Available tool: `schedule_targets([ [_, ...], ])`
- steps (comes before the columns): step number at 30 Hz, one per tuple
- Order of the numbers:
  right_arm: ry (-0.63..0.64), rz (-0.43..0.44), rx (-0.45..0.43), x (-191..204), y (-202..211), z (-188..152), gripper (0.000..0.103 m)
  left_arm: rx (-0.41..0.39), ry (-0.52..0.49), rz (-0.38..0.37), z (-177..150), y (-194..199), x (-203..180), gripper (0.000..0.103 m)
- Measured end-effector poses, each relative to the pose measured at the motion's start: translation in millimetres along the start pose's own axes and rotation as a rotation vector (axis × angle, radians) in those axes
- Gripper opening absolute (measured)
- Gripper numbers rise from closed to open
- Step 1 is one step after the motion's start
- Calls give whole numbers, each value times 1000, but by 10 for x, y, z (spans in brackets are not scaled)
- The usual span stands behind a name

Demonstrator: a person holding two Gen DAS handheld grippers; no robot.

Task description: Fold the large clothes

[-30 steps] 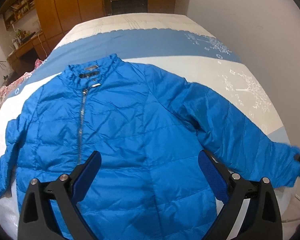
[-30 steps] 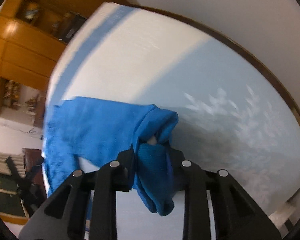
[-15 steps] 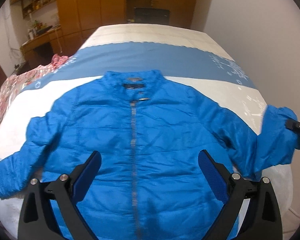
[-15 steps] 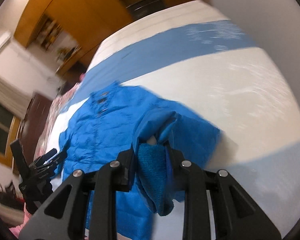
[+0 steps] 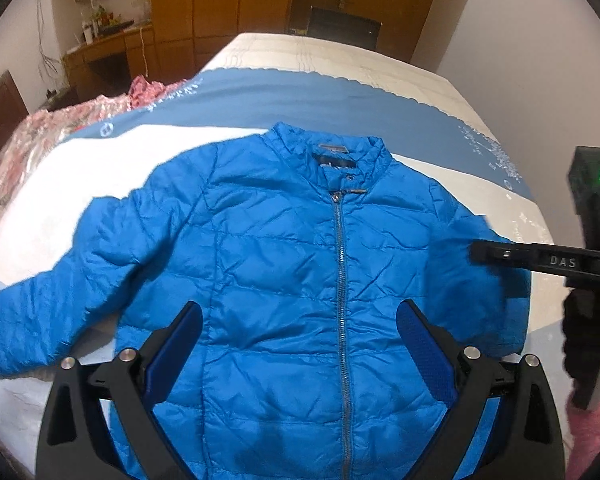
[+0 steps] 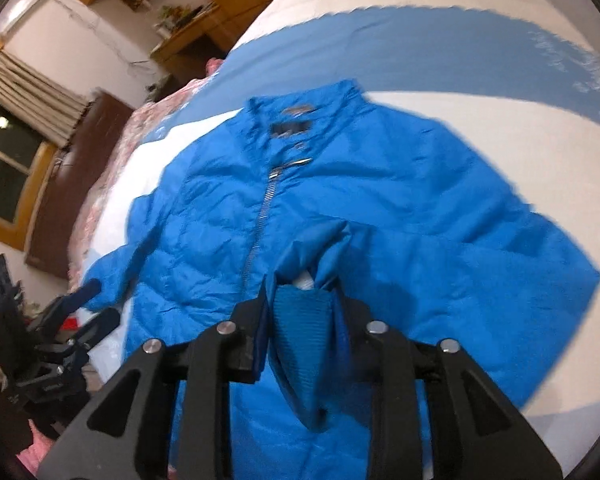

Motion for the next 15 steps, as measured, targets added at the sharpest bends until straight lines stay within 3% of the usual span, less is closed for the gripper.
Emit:
schedule_targets([
  [3,-17,175,-1,118,151,-29,37,21,-1,-60,-22,-96,-99,97],
  [5,-32,231,-22,85,325,-66,40,41,-8,-114,-48,-175,-223,97],
  [8,-48,161,-63,-120,525,-118,40,92,5,-167,-82,-394,-367,97],
  [13,-98,-6,-95,-659,739,-388,40,188,66,-163,-148,-906,-358,97],
  [15,-127,-30,-91,-815,766,-498,40,211,99,-165,-145,-1104,-326,97],
])
Point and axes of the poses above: each gripper's, at about its wrist camera, not at the fingertips, and y roughly against the way its jaws point, x to its left, z to its top, the point moved 8 cm from there along -y, roughly the way its jaws point, and after that the axes turned 14 degrees about -z, right-handed, at the moved point
